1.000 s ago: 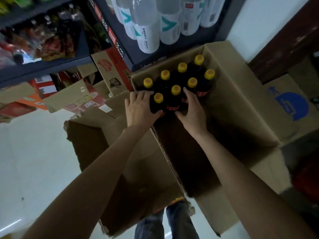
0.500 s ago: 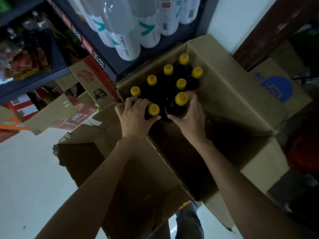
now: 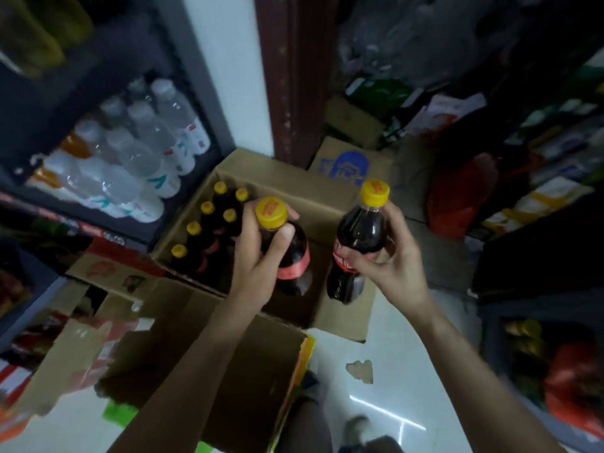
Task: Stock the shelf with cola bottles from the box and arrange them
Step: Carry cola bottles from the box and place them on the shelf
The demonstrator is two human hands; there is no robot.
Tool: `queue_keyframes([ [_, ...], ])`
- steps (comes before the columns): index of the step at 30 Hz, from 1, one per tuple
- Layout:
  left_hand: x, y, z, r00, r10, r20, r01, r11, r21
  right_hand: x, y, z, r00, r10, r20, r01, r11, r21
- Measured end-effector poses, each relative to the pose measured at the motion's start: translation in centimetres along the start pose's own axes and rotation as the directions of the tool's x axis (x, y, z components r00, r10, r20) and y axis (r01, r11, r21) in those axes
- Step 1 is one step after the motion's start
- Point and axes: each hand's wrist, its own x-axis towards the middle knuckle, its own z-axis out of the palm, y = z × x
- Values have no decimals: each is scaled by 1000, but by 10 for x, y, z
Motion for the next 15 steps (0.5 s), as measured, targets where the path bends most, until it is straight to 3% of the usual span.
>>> queue_keyframes([
  [9,-46,97,150,971,73,226,-49,993,-111,-151,-42,-165,947,20,-321,-48,996,-78],
  [15,-120,173,265,862,369,348,-351,929,-116,-280,-61,-279,880,-57,-471,-28,985,-171],
])
